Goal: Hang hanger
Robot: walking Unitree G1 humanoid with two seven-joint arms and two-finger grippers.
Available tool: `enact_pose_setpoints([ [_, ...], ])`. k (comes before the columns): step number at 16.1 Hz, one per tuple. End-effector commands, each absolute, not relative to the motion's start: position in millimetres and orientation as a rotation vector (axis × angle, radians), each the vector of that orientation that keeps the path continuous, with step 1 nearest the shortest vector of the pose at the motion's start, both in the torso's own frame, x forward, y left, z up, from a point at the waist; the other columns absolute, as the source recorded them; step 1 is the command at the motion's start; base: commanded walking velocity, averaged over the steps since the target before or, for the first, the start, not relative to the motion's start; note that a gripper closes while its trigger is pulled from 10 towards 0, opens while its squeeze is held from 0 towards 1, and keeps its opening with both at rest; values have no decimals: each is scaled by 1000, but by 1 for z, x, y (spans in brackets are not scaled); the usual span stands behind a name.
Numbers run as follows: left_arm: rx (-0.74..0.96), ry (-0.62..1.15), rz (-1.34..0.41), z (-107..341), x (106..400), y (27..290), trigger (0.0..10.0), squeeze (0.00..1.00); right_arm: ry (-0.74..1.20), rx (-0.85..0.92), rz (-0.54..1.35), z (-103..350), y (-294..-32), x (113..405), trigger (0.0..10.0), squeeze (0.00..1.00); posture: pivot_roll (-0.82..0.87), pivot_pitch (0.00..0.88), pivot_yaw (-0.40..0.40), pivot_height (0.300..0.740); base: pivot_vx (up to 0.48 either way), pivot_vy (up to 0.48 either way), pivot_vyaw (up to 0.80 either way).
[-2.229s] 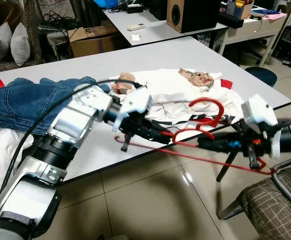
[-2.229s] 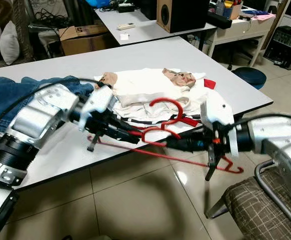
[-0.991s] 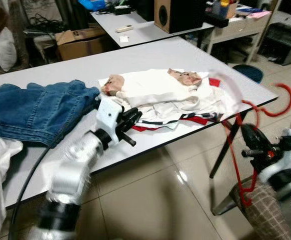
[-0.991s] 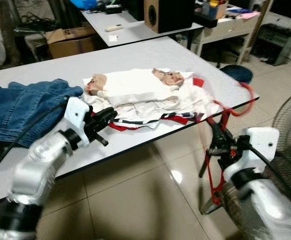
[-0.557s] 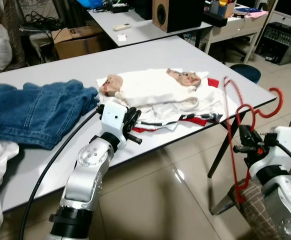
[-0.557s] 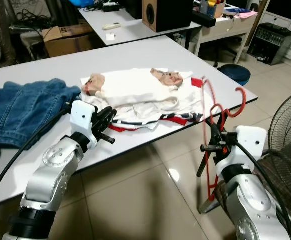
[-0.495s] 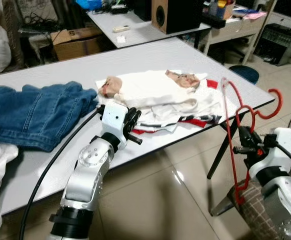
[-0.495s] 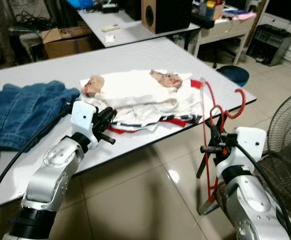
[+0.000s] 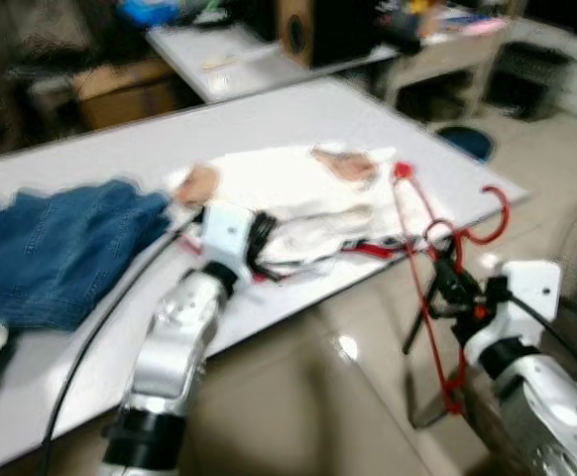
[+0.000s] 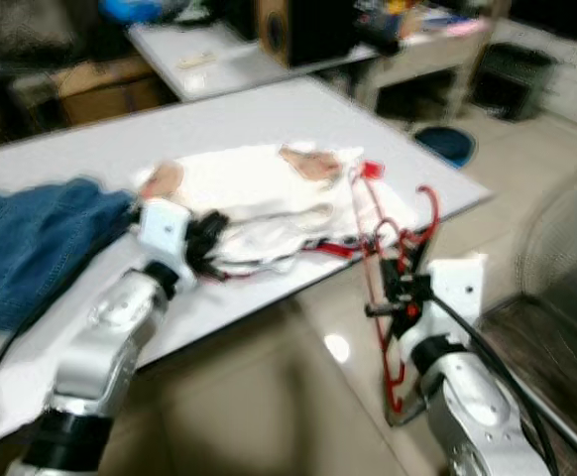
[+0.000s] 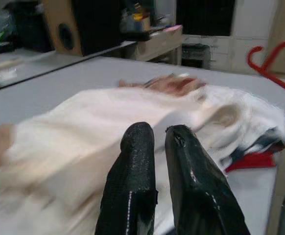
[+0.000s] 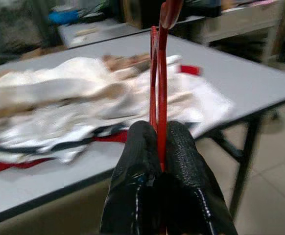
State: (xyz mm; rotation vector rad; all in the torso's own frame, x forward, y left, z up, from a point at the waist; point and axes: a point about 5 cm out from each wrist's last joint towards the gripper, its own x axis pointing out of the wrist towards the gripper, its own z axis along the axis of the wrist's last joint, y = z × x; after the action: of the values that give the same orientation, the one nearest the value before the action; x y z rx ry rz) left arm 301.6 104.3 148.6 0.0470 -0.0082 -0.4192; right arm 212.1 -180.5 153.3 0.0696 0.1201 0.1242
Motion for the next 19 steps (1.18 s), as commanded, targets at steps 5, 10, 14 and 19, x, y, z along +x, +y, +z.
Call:
enact_pose_setpoints([
  [5, 41, -17, -417, 151, 302, 101, 10000, 0, 66, 33, 167, 164, -184, 212, 10000, 0, -112, 0, 52, 740, 296, 0, 0],
  [10, 39, -14, -401, 150, 302, 103, 10000, 0, 62, -21, 199, 166, -186, 210, 10000, 0, -113, 0, 54, 740, 320, 0, 0],
  [14, 36, -3, -412, 148, 301, 102, 10000, 0, 63, 13, 185, 166, -188, 209, 10000, 0, -114, 0, 49, 740, 326, 0, 0],
  [19, 34, 11, -432, 145, 300, 99, 10000, 0, 73, -5, 178, 164, -190, 206, 10000, 0, -125, 0, 56, 740, 324, 0, 0],
])
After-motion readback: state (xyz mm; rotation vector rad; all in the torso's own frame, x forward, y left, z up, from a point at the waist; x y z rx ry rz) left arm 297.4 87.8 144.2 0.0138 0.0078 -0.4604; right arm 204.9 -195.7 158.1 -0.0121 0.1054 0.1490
